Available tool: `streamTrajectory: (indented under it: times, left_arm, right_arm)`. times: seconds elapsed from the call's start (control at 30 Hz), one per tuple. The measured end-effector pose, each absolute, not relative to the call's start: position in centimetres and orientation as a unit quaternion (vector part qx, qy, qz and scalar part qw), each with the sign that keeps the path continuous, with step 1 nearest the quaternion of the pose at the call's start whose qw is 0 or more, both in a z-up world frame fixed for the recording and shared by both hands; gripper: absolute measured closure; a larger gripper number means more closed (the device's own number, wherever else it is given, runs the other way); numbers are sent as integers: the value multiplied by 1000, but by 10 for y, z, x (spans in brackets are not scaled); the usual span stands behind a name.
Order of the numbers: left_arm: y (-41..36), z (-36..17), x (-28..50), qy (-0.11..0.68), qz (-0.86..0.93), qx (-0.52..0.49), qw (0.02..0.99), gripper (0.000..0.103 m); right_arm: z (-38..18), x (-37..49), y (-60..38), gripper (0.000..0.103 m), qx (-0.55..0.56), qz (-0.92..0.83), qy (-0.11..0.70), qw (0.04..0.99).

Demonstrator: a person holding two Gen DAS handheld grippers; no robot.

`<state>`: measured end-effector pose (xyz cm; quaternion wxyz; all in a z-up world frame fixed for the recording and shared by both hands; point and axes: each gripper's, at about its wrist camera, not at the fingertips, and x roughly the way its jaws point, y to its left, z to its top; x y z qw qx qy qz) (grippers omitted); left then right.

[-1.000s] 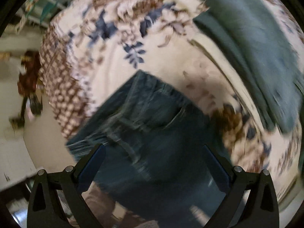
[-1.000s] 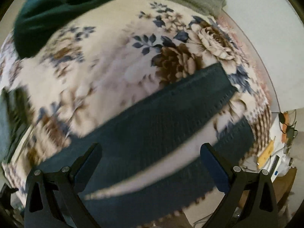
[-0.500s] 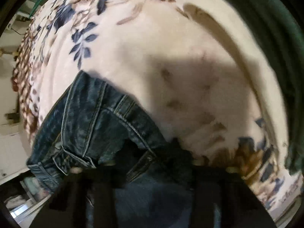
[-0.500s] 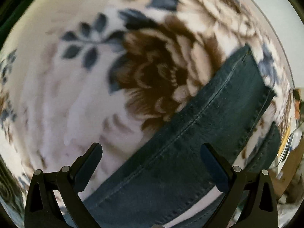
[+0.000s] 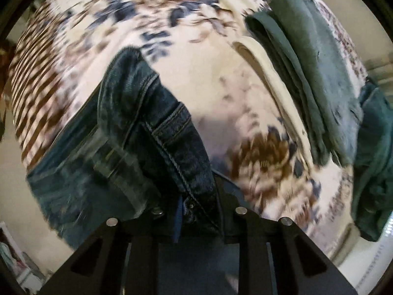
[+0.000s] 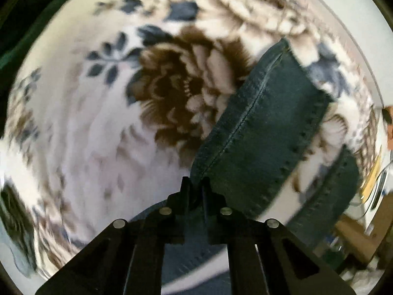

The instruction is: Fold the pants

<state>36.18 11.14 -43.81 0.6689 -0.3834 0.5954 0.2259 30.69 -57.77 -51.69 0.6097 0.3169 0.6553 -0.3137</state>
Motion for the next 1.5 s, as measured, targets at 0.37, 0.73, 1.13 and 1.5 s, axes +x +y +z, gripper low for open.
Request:
streamTrajectory:
  times: [0.37, 0.73, 1.13, 1.5]
  left_arm:
    - [132, -489, 189, 623, 237, -423, 613, 84]
    - [141, -531, 160, 633, 189, -417, 624, 80]
    - [99, -468, 163, 578, 177, -334, 724, 28]
    - [67, -482, 153, 584, 216, -330, 710, 28]
  right_arm:
    - [-462, 130, -581, 96, 297, -328, 641, 627]
    - [-544, 18, -589, 73, 303, -341, 667, 589]
    - [-520, -31, -656, 53, 445, -350, 550, 614]
    - [-505, -8, -675, 94, 394, -356, 516, 673]
